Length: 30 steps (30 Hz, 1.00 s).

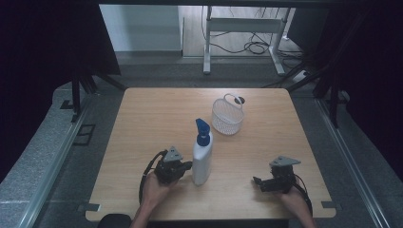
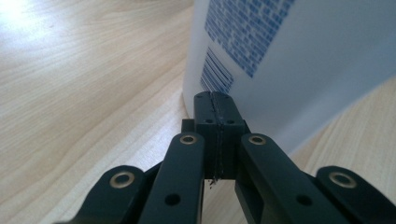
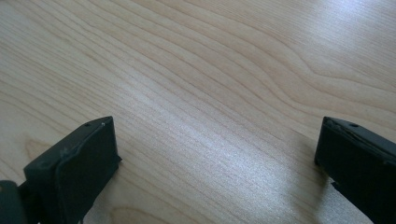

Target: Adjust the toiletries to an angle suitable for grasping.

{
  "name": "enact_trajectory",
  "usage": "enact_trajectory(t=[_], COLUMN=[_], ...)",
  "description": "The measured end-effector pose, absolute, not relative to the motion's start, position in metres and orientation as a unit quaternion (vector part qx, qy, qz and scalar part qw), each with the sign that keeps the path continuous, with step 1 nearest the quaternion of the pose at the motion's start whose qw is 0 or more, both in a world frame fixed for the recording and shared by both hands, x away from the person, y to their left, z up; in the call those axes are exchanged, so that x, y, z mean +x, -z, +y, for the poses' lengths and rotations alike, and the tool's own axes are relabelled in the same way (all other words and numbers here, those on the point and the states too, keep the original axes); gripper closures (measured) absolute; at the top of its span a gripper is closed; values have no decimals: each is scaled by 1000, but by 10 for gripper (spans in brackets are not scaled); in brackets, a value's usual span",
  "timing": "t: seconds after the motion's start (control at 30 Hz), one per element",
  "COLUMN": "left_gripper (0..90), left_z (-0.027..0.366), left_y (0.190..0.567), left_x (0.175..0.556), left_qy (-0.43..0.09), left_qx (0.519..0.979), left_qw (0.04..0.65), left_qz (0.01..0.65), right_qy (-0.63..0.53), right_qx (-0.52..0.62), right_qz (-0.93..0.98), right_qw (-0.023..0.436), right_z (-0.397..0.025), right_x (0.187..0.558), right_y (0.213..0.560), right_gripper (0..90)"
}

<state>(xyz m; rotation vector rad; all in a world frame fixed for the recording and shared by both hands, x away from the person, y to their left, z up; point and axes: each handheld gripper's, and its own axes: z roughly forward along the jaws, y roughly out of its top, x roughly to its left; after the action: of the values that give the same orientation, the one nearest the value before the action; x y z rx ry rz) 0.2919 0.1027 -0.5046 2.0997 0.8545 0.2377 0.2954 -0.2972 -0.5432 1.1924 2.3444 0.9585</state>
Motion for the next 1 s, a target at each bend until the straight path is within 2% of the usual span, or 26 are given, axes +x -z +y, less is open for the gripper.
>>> enact_trajectory(t=[1.0], left_gripper=[881], left_z=[83], left_y=[508], left_x=[267], left_qy=[-66], left_qx=[857], left_qw=[410], left_qz=[304], right_qy=[-338], right_qx=[420], right_qz=[825], right_qw=[170], right_z=[-297], right_x=[295], right_y=[543], right_gripper=[0])
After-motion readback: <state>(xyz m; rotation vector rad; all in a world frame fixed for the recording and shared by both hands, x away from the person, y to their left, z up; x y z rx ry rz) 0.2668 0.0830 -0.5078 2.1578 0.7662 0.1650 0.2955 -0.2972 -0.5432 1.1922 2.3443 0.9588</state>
